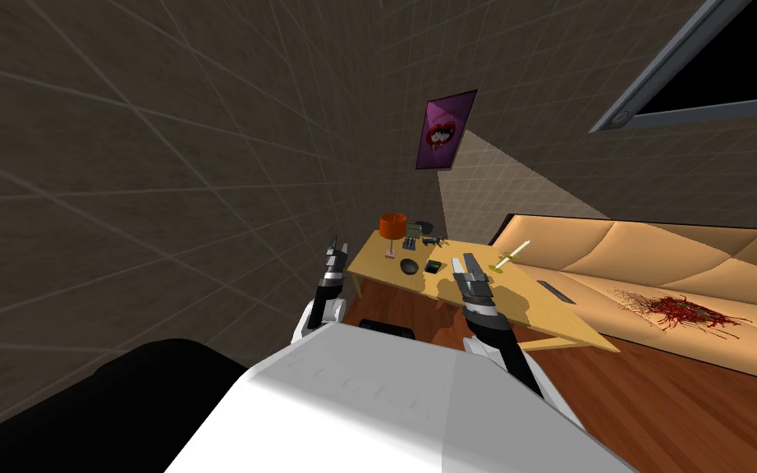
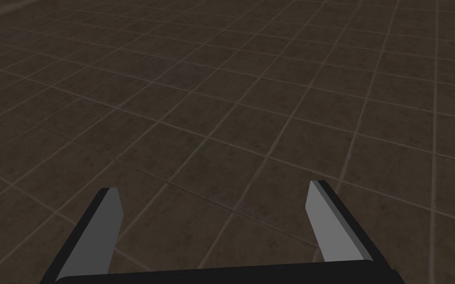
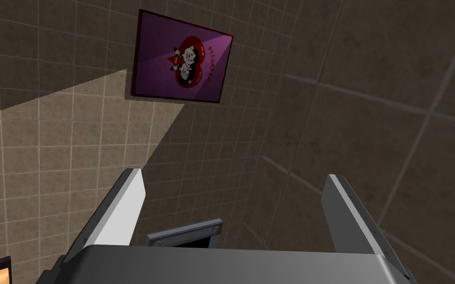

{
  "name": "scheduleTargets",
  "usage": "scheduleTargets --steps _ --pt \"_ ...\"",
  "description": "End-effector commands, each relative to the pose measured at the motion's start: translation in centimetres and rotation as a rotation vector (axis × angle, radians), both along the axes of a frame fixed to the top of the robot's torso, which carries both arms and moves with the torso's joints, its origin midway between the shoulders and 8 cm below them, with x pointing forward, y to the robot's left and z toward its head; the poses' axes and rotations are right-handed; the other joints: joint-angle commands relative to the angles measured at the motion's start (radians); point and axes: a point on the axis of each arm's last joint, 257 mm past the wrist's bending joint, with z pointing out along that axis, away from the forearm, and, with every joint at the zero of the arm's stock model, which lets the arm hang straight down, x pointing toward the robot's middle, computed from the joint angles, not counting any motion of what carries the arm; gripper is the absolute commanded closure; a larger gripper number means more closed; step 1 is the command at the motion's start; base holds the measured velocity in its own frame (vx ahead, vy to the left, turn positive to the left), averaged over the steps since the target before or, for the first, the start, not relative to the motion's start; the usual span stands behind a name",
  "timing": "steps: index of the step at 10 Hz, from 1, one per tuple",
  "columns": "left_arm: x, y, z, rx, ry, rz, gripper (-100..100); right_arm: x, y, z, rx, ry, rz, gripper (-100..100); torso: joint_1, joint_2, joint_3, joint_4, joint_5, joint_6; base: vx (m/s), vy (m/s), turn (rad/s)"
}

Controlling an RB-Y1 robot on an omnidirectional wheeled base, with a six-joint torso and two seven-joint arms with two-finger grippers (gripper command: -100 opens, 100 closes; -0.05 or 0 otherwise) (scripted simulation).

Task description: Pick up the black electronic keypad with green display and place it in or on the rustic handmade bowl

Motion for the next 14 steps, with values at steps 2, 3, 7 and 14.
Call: scheduleTargets --steps 2,3,7,14 --pt "0.0 0.0 0.0 0.0 0.0 0.0 0 0.0 -0.1 -1.0 -0.014 0.028 0.008 -100 -0.001 0.0 0.0 0.0 0.0 0.0 0.003 0.004 0.012" --pt "0.0 0.0 0.0 0.0 0.0 0.0 0 0.0 -0.1 -1.5 -0.021 0.039 0.013 -100 0.001 -0.001 0.0 0.0 0.0 0.0 0.021 0.03 0.085" --pt "0.0 0.0 0.0 0.0 0.0 0.0 0 0.0 -0.1 -1.5 -0.021 0.039 0.013 -100 -0.001 0.001 0.0 0.0 0.0 0.0 0.003 0.004 0.01" --pt "0.0 0.0 0.0 0.0 0.0 0.0 0 0.3 -0.7 -3.8 -0.041 0.098 0.018 -100 0.002 -0.001 -0.001 0.0 0.0 0.0 0.01 0.014 0.041"
